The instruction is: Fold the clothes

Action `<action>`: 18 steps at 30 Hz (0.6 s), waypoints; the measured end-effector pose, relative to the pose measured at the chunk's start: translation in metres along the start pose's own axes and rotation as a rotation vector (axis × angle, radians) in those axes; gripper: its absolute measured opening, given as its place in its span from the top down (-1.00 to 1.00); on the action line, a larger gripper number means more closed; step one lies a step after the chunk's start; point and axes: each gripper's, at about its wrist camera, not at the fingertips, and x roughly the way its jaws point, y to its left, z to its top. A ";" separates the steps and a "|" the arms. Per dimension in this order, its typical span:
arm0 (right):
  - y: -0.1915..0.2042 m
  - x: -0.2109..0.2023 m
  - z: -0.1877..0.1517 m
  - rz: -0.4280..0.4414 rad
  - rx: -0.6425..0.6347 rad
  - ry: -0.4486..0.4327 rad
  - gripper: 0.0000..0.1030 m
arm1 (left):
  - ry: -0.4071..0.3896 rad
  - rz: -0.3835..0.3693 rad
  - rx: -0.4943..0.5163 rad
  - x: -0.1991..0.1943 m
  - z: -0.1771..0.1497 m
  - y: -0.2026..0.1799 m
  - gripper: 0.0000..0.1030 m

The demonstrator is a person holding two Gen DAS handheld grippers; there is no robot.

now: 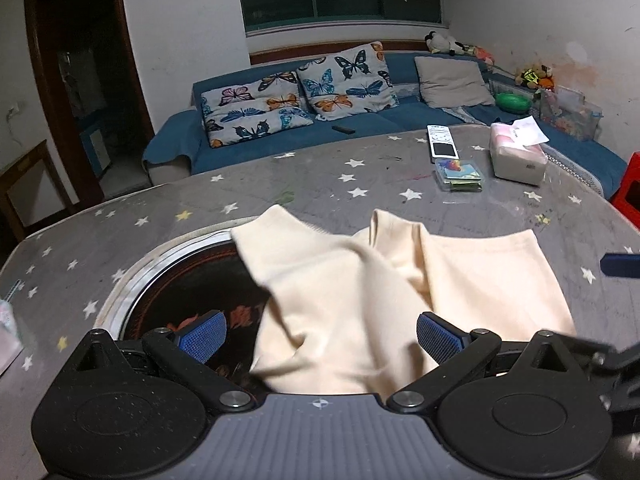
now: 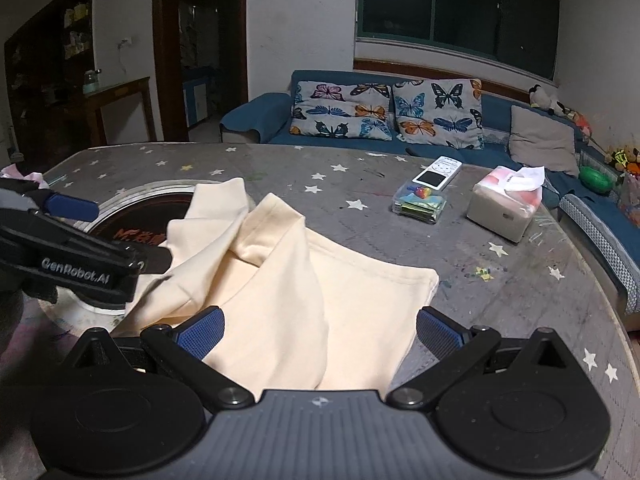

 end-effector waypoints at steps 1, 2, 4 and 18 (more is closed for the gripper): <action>-0.001 0.002 -0.001 0.001 0.002 0.003 -1.00 | 0.003 -0.004 -0.001 0.004 0.003 -0.001 -1.00; -0.002 0.004 -0.001 0.002 0.004 0.006 -1.00 | 0.006 -0.006 -0.001 0.008 0.006 -0.002 -1.00; -0.005 0.007 0.001 -0.001 0.004 0.010 -1.00 | 0.008 -0.025 0.000 0.014 0.011 -0.004 -0.98; -0.012 0.035 0.023 0.028 -0.006 0.032 -0.95 | 0.100 -0.151 -0.008 0.050 0.010 0.001 0.76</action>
